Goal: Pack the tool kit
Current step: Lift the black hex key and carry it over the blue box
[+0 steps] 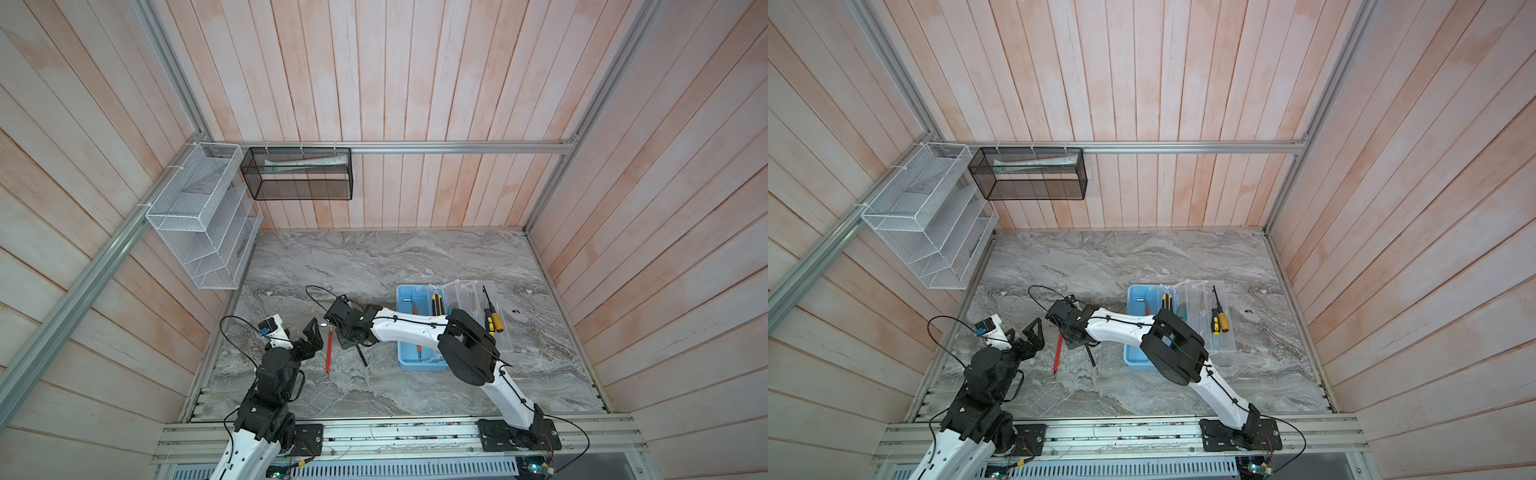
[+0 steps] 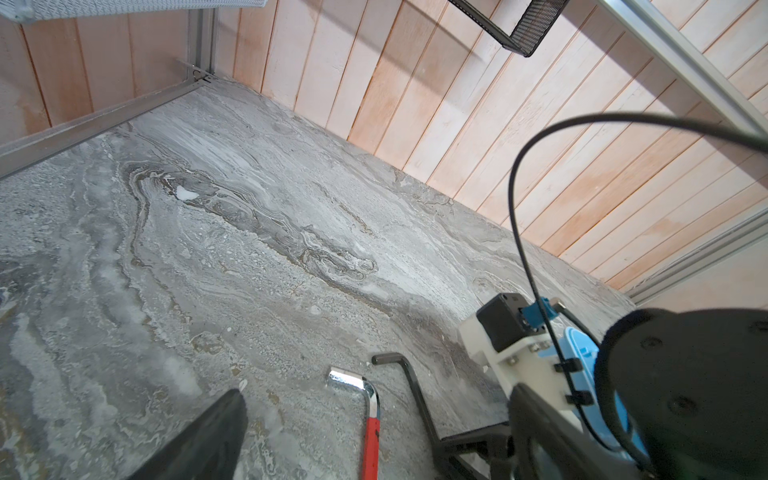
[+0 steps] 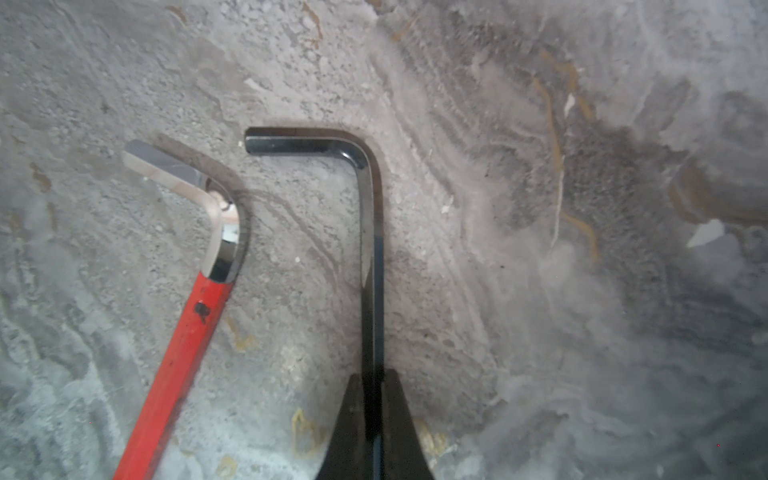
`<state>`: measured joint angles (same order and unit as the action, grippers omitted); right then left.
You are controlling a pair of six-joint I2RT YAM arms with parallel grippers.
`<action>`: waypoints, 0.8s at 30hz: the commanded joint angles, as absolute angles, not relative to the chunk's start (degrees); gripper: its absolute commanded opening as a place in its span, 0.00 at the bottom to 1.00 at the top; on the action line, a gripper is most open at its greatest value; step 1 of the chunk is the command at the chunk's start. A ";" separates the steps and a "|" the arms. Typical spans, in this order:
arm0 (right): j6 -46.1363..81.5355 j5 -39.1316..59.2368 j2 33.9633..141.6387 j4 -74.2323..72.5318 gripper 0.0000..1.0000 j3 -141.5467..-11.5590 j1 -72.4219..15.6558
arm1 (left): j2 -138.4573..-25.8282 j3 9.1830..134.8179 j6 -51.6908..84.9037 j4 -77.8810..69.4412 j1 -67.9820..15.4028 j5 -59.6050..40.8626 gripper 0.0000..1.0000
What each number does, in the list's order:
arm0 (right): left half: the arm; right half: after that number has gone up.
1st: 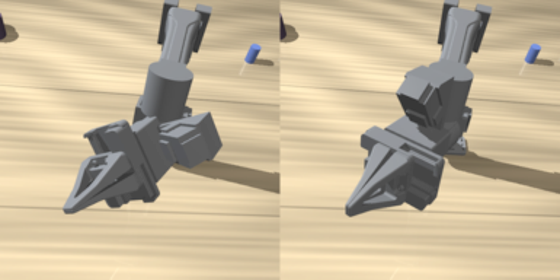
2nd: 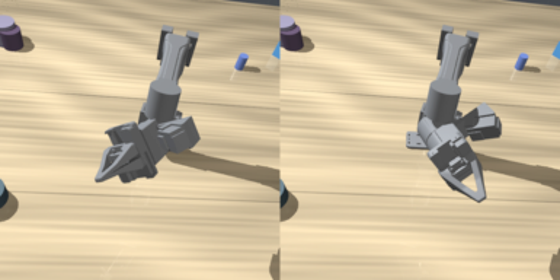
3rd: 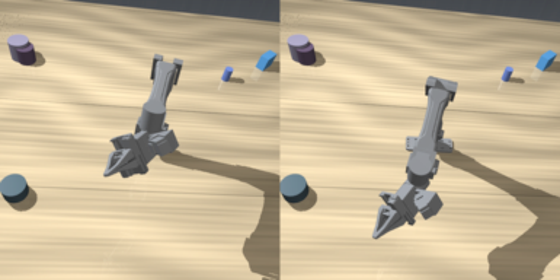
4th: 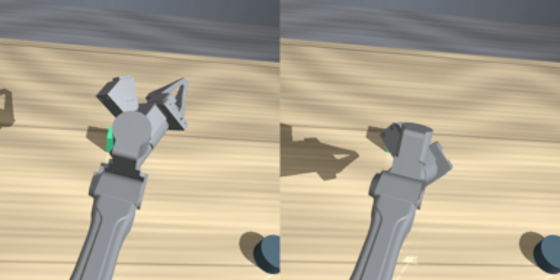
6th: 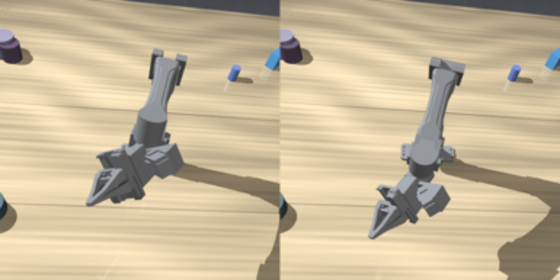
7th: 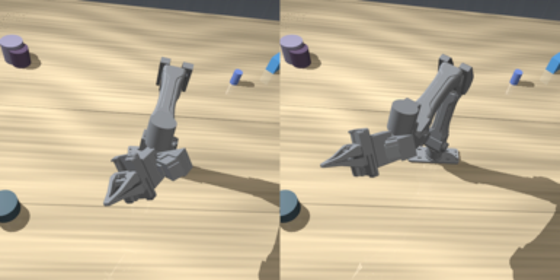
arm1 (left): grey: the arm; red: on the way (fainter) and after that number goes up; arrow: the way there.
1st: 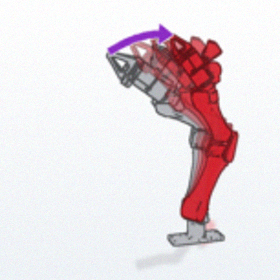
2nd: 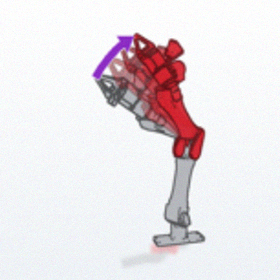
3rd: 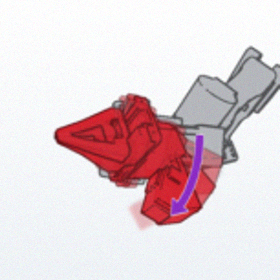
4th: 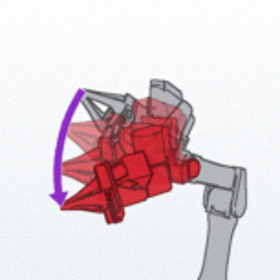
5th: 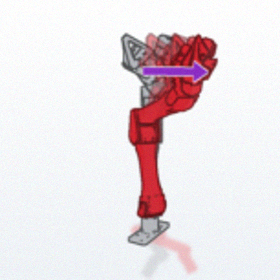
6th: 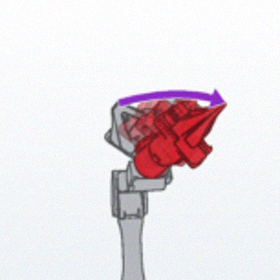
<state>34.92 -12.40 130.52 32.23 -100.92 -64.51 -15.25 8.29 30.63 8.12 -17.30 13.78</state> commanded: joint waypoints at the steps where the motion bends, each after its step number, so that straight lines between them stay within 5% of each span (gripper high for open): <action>1: 35.58 -13.46 127.64 34.27 0.00 -98.13 -63.47 | -14.81 7.86 30.08 7.25 -17.45 13.36 1.00; 24: 41.92 -23.95 102.15 36.34 0.00 -82.24 -58.03 | -14.87 7.91 29.89 7.03 -17.36 13.10 1.00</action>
